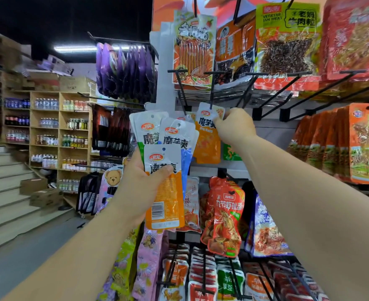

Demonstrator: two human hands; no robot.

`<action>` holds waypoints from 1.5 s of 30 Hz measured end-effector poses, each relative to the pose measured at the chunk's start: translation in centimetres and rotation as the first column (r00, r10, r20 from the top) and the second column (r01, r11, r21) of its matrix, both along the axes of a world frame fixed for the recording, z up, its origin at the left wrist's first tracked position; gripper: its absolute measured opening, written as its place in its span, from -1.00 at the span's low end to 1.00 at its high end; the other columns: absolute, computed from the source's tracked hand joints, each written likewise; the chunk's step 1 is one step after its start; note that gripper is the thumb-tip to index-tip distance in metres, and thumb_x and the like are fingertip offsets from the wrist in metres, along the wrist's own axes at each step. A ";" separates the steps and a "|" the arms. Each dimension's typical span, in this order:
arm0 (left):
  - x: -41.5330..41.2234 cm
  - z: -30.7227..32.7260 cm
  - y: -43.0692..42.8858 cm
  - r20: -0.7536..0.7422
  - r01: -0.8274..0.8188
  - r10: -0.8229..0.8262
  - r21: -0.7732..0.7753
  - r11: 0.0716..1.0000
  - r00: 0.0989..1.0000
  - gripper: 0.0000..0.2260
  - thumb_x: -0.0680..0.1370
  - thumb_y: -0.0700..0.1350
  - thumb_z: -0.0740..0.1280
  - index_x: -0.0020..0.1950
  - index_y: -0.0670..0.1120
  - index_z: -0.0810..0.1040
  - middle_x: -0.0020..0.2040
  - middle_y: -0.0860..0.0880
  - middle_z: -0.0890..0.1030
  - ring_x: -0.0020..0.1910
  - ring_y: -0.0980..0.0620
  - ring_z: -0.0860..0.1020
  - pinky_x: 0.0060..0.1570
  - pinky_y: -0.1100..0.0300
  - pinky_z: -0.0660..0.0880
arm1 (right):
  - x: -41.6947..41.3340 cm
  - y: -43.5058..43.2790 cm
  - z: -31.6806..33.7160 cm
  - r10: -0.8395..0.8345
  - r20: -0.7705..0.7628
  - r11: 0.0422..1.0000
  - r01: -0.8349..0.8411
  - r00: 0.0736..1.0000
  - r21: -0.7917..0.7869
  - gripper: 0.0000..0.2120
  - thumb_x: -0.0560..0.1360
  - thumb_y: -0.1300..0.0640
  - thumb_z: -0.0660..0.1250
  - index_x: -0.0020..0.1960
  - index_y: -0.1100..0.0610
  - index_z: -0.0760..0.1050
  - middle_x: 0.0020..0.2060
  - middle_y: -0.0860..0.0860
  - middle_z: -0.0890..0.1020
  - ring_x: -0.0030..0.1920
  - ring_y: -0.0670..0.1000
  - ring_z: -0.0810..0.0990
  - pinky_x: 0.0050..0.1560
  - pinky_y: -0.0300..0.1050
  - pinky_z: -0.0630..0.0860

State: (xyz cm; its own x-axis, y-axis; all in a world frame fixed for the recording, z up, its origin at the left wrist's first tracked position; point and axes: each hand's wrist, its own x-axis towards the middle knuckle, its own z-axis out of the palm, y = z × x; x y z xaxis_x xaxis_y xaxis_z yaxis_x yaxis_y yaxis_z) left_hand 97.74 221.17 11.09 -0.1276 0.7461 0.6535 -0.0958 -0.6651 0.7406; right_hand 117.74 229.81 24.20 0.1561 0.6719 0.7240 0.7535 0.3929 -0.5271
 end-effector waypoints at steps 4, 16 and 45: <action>0.2 0.0 -0.1 0.002 -0.009 0.009 0.008 1.000 1.000 -0.61 0.61 -0.30 0.39 0.27 0.16 0.51 0.12 0.08 0.73 0.14 -0.08 0.69 0.09 -0.12 0.64 | 0.7 -2.5 -1.5 -0.084 0.266 0.967 0.015 0.960 0.253 -0.60 0.57 -0.01 0.43 0.29 0.13 0.40 0.08 0.06 0.47 0.00 0.10 0.44 -0.07 -0.05 0.37; 0.2 0.1 -0.2 0.005 0.008 -0.008 0.013 1.000 1.000 -0.60 0.61 -0.30 0.39 0.30 0.14 0.51 0.12 0.07 0.73 0.12 -0.05 0.70 0.05 -0.04 0.65 | 0.1 -0.4 -2.2 -0.211 0.825 0.953 0.299 0.524 0.054 -0.21 0.62 -0.39 0.09 0.68 -0.17 -0.20 0.66 0.03 -0.28 0.64 0.22 -0.32 0.56 0.39 -0.23; 2.7 0.6 -6.1 0.290 0.027 -0.031 0.015 1.000 0.957 -0.71 0.66 -0.19 0.35 0.34 0.08 0.54 0.19 -0.01 0.73 0.19 -0.15 0.69 0.13 -0.25 0.63 | -3.1 -12.7 -11.9 0.674 -0.235 0.728 -0.684 0.700 0.047 -0.53 0.38 0.12 0.66 0.18 -0.16 0.57 -0.08 0.17 0.65 -0.21 0.08 0.67 -0.12 0.03 0.69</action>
